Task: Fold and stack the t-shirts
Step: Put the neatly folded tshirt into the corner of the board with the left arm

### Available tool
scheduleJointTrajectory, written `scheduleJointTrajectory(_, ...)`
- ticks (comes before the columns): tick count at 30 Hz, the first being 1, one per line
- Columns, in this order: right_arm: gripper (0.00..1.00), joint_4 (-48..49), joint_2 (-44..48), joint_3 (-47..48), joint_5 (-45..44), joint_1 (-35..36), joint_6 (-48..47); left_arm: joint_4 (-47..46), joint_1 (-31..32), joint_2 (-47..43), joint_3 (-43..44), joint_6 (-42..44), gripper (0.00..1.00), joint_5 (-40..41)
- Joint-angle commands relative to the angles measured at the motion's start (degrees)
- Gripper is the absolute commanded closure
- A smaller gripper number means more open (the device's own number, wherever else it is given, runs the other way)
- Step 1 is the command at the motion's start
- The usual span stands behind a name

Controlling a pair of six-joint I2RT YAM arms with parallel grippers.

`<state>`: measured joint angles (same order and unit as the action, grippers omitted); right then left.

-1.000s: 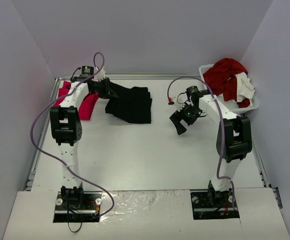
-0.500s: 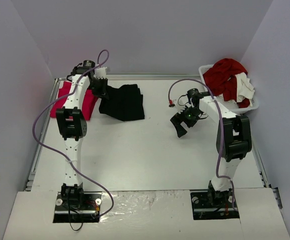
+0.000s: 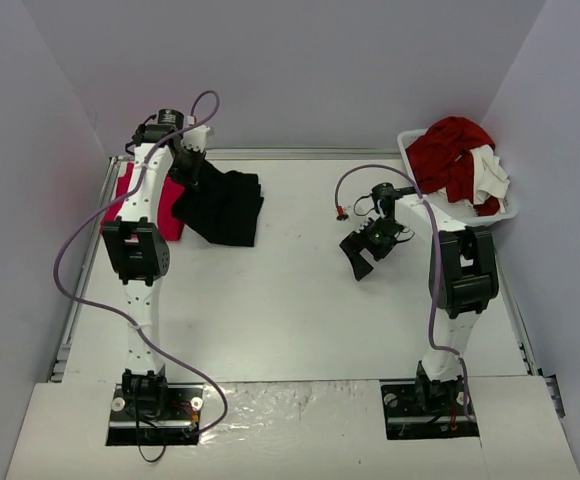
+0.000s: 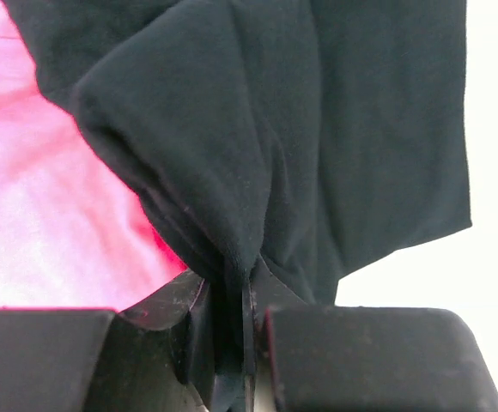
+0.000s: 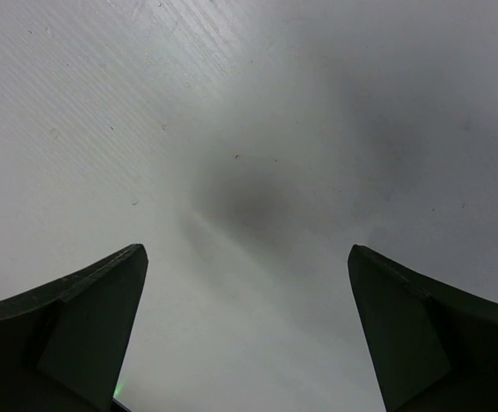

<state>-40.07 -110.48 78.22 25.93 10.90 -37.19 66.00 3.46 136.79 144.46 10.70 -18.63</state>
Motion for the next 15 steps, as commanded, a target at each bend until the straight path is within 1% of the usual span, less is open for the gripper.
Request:
scheduleJointTrajectory(1,0.0,-2.0,-0.7,-0.5,-0.7,-0.1,-0.3,-2.4,-1.0,-9.6,-1.2,1.0,0.98,3.2)
scheduleJointTrajectory(7,0.0,-1.9,-1.2,-0.6,-1.4,-0.1,-0.1,-1.4,-1.4,-11.0,1.8,0.4,0.98,5.3)
scheduleJointTrajectory(15,0.0,-1.8,-1.7,-0.9,-1.8,-0.1,-0.2,-1.1,-2.3,-10.4,2.0,4.2,0.98,8.7)
